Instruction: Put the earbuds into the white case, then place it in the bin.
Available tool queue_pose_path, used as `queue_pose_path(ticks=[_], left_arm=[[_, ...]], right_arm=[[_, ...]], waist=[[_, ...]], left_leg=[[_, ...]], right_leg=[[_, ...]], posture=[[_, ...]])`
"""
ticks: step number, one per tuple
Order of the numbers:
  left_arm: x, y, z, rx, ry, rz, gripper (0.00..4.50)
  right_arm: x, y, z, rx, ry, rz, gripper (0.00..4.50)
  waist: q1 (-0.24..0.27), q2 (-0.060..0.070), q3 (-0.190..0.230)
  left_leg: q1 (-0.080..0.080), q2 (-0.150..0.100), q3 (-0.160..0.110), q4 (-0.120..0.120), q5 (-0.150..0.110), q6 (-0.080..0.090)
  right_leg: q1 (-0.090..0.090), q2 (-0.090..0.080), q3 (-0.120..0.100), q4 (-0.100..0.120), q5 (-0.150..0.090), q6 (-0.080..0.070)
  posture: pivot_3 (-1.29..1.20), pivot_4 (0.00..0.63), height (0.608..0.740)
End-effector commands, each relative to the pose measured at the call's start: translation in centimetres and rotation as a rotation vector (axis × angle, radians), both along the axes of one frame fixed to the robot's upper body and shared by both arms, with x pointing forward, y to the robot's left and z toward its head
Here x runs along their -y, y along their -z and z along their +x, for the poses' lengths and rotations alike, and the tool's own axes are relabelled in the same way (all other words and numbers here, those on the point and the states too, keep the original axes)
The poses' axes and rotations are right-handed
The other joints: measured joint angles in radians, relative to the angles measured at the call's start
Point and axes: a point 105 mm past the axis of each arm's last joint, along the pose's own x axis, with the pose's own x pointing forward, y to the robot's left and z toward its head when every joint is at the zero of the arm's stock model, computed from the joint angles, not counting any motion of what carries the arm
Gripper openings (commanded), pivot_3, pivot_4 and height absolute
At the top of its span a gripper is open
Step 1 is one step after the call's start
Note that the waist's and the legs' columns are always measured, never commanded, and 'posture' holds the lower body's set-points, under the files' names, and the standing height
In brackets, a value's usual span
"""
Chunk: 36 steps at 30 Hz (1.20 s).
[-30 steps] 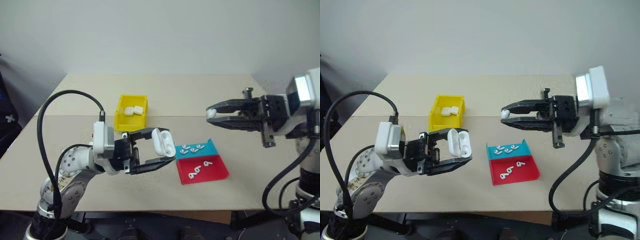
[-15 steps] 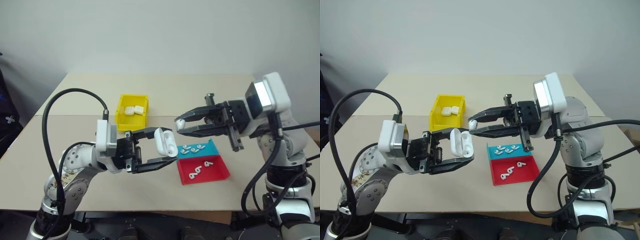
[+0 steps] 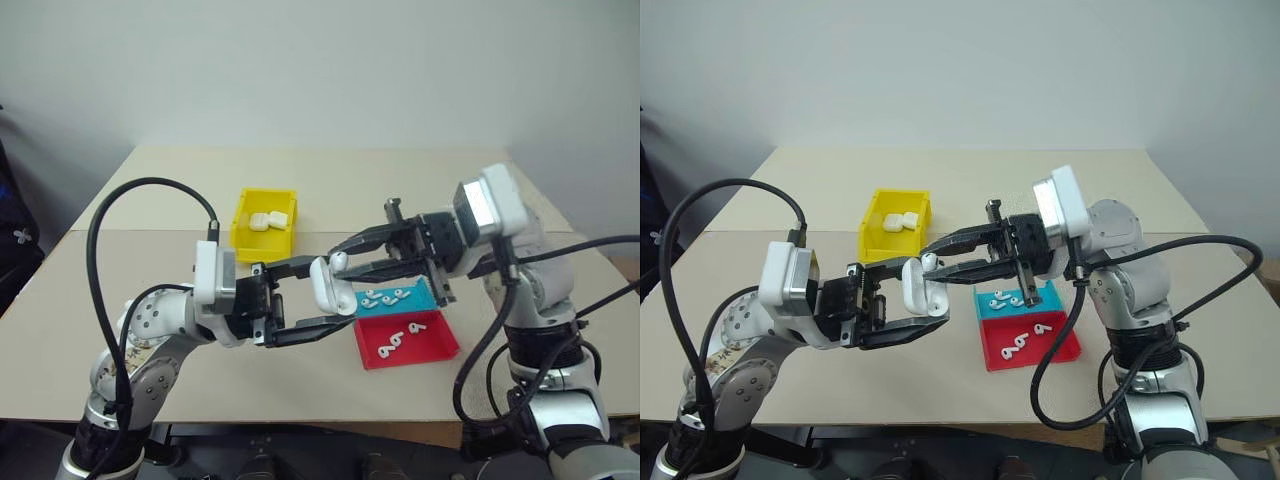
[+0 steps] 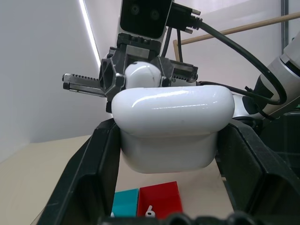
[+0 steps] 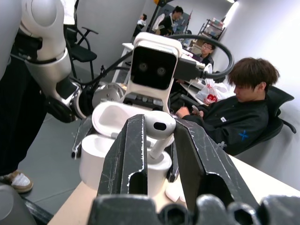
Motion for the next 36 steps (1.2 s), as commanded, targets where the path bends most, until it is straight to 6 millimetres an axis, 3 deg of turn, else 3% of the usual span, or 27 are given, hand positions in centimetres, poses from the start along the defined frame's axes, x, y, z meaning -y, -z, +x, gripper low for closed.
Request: queue_pose_path(ticks=[1, 9, 13, 19, 26, 31, 36], left_arm=[[0.0, -0.5, -0.4, 0.034, 0.006, -0.005, 2.78], [0.1, -0.5, -0.2, 0.037, 0.004, -0.022, 2.78], [0.1, -0.5, -0.1, 0.038, 0.004, -0.025, 2.78], [0.2, -0.4, -0.1, 0.037, 0.004, -0.033, 2.78], [-0.3, 0.1, 0.4, 0.014, -0.034, -0.025, 2.78], [-2.6, 2.5, 1.6, -0.014, -0.156, 0.061, 2.78], [-4.2, 4.5, 1.5, -0.028, -0.237, 0.150, 2.78]], right_arm=[[-0.1, -0.4, -0.4, 0.066, -0.012, 0.005, 0.92], [0.0, 0.2, -0.4, 0.125, -0.006, -0.005, 0.92], [0.0, 0.5, -0.4, 0.150, 0.000, -0.020, 1.93], [0.0, 0.9, -0.2, 0.162, 0.006, -0.041, 1.93], [0.6, -0.1, 0.0, 0.171, 0.030, -0.012, 1.93], [3.0, -2.6, 1.7, 0.121, 0.153, -0.033, 1.93], [5.1, 0.0, 5.7, 0.065, 0.405, -0.385, 1.93]], waist=[[0.000, 0.000, 0.000], [0.000, 0.000, 0.000], [0.000, 0.000, 0.000], [0.000, 0.000, 0.000], [0.000, 0.000, 0.000], [-0.001, 0.000, 0.000], [-0.001, 0.000, 0.000]], left_leg=[[0.000, 0.000, 0.000, 0.000, 0.000, 0.000], [0.000, 0.000, 0.000, 0.000, 0.000, 0.000], [0.000, 0.000, 0.000, 0.000, 0.000, 0.000], [0.000, 0.000, 0.000, 0.000, 0.000, 0.000], [0.000, 0.000, 0.000, 0.000, 0.000, 0.000], [0.000, 0.000, 0.000, 0.000, 0.000, 0.000], [0.000, 0.000, 0.002, -0.001, 0.000, 0.000]], right_leg=[[0.000, 0.000, 0.000, 0.000, 0.000, 0.000], [0.000, 0.000, 0.000, 0.000, 0.000, 0.000], [0.000, 0.000, 0.000, 0.000, 0.000, 0.000], [0.000, 0.000, 0.000, 0.000, 0.000, 0.000], [0.000, 0.000, 0.000, 0.000, 0.000, 0.000], [-0.001, 0.000, 0.000, 0.000, 0.000, 0.000], [-0.002, -0.001, 0.000, -0.001, 0.000, -0.001]], posture=[[0.00, 0.150, 0.740], [0.00, 0.150, 0.740], [0.00, 0.150, 0.740], [0.00, 0.150, 0.740], [0.00, 0.150, 0.740], [0.00, 0.150, 0.740], [0.00, 0.150, 0.740]])
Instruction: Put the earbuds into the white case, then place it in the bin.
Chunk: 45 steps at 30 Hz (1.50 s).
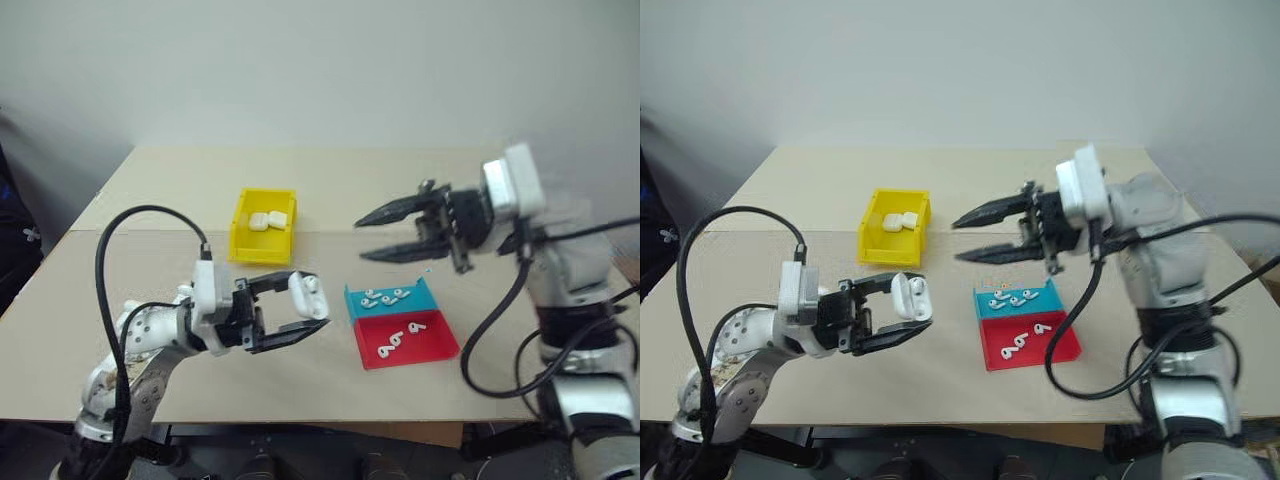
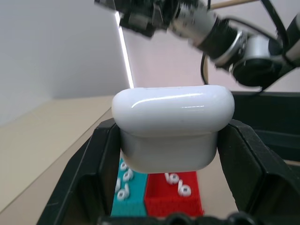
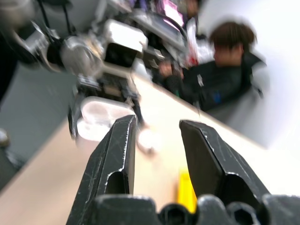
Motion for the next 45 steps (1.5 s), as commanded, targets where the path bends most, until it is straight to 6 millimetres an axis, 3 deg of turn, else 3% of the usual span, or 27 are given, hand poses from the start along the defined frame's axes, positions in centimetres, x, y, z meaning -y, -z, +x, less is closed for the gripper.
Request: queue_pose_path(ticks=[1, 6, 16, 28, 45], left_arm=[[-0.8, 0.3, -0.5, 0.055, -0.029, 0.056, 2.78], [-1.1, 1.4, -0.8, 0.030, -0.073, 0.051, 2.78], [-0.4, 1.7, -1.5, 0.022, -0.092, 0.035, 2.78], [-0.3, 2.1, -1.8, 0.019, -0.121, 0.038, 2.78], [-0.1, 2.2, -1.8, 0.020, -0.131, 0.045, 2.78]], right_arm=[[1.0, 2.4, 2.3, -0.024, 0.129, -0.230, 1.93], [2.1, 7.6, 6.5, -0.012, 0.228, -0.746, 1.93], [2.5, 11.2, 9.6, 0.072, 0.190, -1.100, 1.93], [2.4, 13.5, 10.9, 0.099, 0.197, -1.196, 1.93], [2.9, 14.5, 11.7, 0.116, 0.249, -1.199, 1.93]], waist=[[-0.002, 0.000, 0.000], [-0.015, 0.000, 0.000], [-0.008, 0.001, 0.000], [-0.007, 0.001, 0.000], [-0.011, 0.001, 0.000]], left_leg=[[0.000, 0.000, 0.000, 0.000, 0.000, 0.000], [0.000, 0.000, 0.001, 0.000, 0.000, 0.000], [-0.004, 0.001, 0.001, -0.001, 0.000, 0.001], [-0.003, 0.001, 0.001, -0.001, 0.000, 0.001], [-0.003, 0.001, 0.001, -0.001, 0.000, 0.001]], right_leg=[[0.000, 0.000, 0.000, 0.000, 0.000, 0.000], [-0.002, 0.000, 0.001, 0.001, -0.002, -0.004], [-0.004, 0.000, -0.001, -0.001, 0.000, -0.001], [-0.004, 0.000, -0.001, 0.000, 0.000, -0.001], [-0.003, 0.000, -0.001, 0.001, 0.000, -0.001]], posture=[[0.00, 0.150, 0.740], [0.00, 0.150, 0.740], [0.00, 0.150, 0.740], [0.00, 0.150, 0.740], [0.00, 0.150, 0.740]])
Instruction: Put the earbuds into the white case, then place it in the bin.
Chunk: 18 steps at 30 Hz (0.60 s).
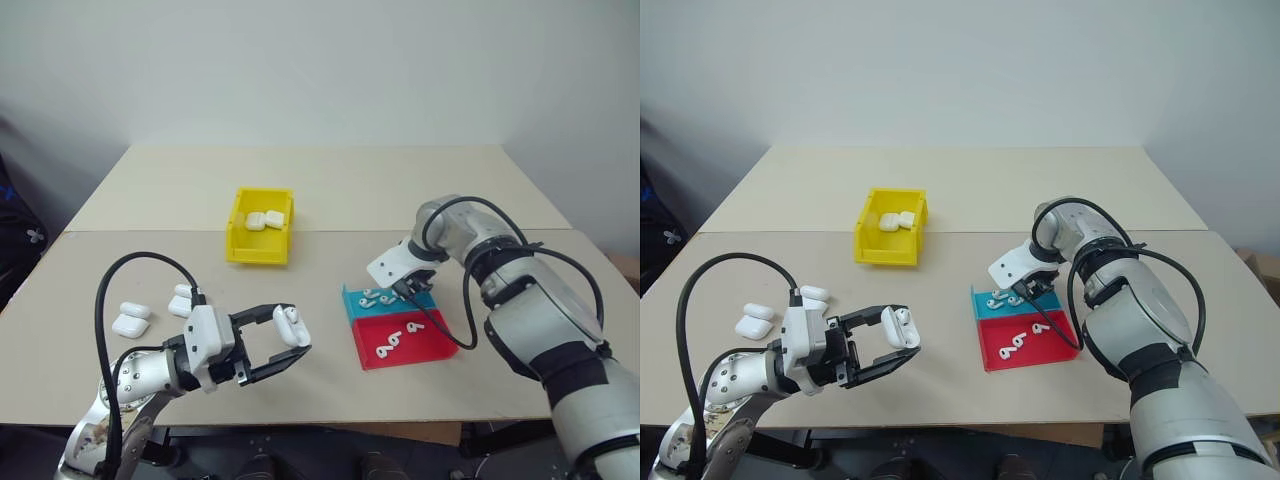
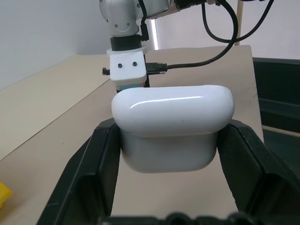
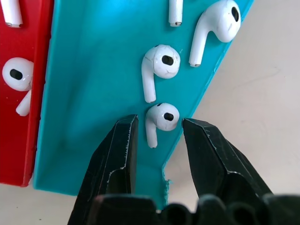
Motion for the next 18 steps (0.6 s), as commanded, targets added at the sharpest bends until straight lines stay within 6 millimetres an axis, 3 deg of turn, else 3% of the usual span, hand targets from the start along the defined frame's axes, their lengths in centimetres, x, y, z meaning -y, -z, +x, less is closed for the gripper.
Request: queue_pose_path(ticks=[1, 17, 18], left_arm=[[0.45, -0.95, -0.54, 0.053, 0.018, -0.005, 2.78], [0.40, -0.99, -0.34, 0.056, 0.014, -0.001, 2.78], [0.41, -0.96, -0.33, 0.055, 0.014, 0.000, 2.78]], right_arm=[[-0.41, -1.51, 0.35, 0.037, -0.018, 0.022, 1.93], [-0.44, -1.32, 0.31, 0.039, -0.038, 0.032, 1.93], [-0.40, -1.30, 0.30, 0.040, -0.041, 0.030, 1.76]], waist=[[0.000, 0.000, 0.000], [-0.012, 0.000, 0.000], [-0.012, 0.000, 0.000]], left_leg=[[0.000, 0.000, 0.000, 0.000, 0.000, 0.000], [0.000, 0.000, 0.000, 0.000, 0.000, 0.000], [0.000, 0.000, 0.000, 0.000, 0.000, 0.000]], right_leg=[[0.000, 0.000, 0.000, 0.000, 0.000, 0.000], [0.000, 0.000, 0.000, 0.000, 0.000, 0.000], [0.000, 0.000, 0.000, 0.000, 0.000, 0.000]], posture=[[0.00, 0.150, 0.740], [0.00, 0.150, 0.740], [0.00, 0.150, 0.740]])
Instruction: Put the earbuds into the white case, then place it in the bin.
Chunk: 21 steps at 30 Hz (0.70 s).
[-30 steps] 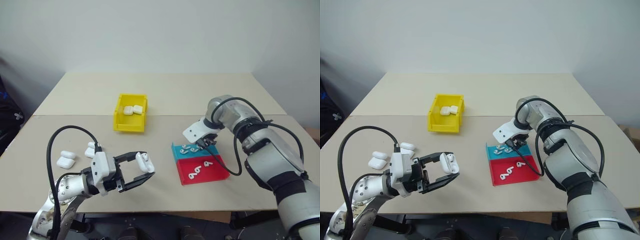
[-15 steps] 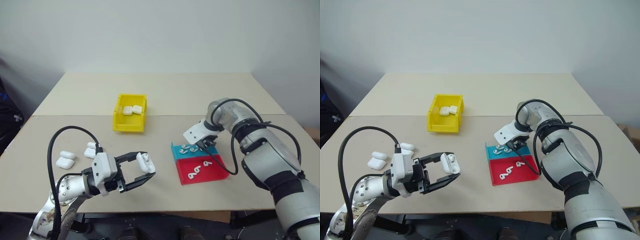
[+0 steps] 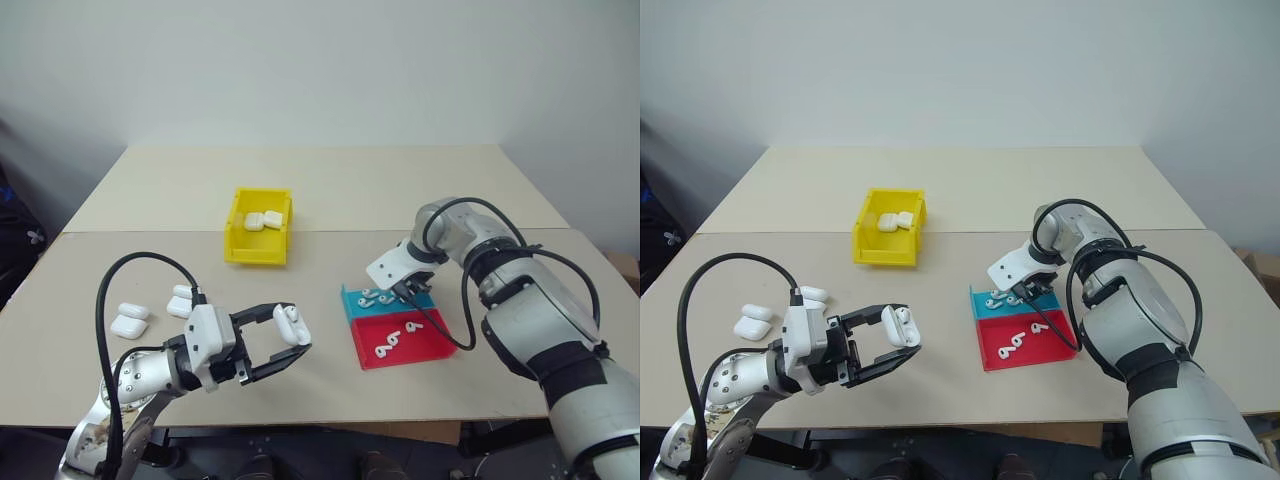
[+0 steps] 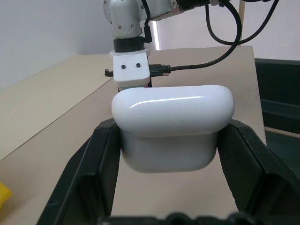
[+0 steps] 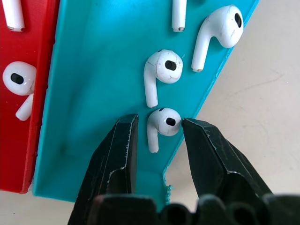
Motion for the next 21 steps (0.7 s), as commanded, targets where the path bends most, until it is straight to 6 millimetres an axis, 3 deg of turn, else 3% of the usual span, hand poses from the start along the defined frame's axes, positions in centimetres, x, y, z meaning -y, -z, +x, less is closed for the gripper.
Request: queue_pose_path(ticks=[1, 4, 15, 21], left_arm=[[0.4, -0.9, -0.4, 0.056, 0.020, 0.004, 2.78], [0.4, -0.9, -0.4, 0.056, 0.023, 0.006, 2.78], [0.4, -1.0, -0.3, 0.059, 0.028, 0.000, 2.78], [0.6, -1.7, -0.2, 0.075, 0.043, -0.018, 2.78]], right_arm=[[-0.2, -1.4, 0.3, 0.039, -0.022, 0.017, 1.54], [-0.3, -1.4, 0.4, 0.046, -0.028, 0.031, 0.64], [0.0, -1.3, 0.7, 0.071, -0.011, 0.031, 0.62], [-0.1, -3.9, 0.6, 0.087, 0.004, 0.154, 0.62]], waist=[[-0.001, 0.000, 0.000], [-0.002, 0.000, 0.000], [-0.004, 0.000, 0.000], [-0.001, 0.000, 0.000]], left_leg=[[0.000, 0.000, 0.000, 0.000, 0.000, 0.000], [0.000, 0.000, 0.000, 0.000, 0.000, 0.000], [0.000, 0.000, 0.000, 0.000, 0.000, 0.000], [0.000, 0.000, 0.000, 0.000, 0.000, 0.000]], right_leg=[[0.000, 0.000, 0.000, 0.000, 0.000, 0.000], [0.000, 0.000, 0.000, 0.000, 0.000, 0.000], [0.000, 0.000, 0.000, 0.000, 0.000, 0.000], [0.000, 0.000, 0.000, 0.000, 0.000, 0.000]], posture=[[0.00, 0.150, 0.740], [0.00, 0.150, 0.740], [0.00, 0.150, 0.740], [0.00, 0.150, 0.740]])
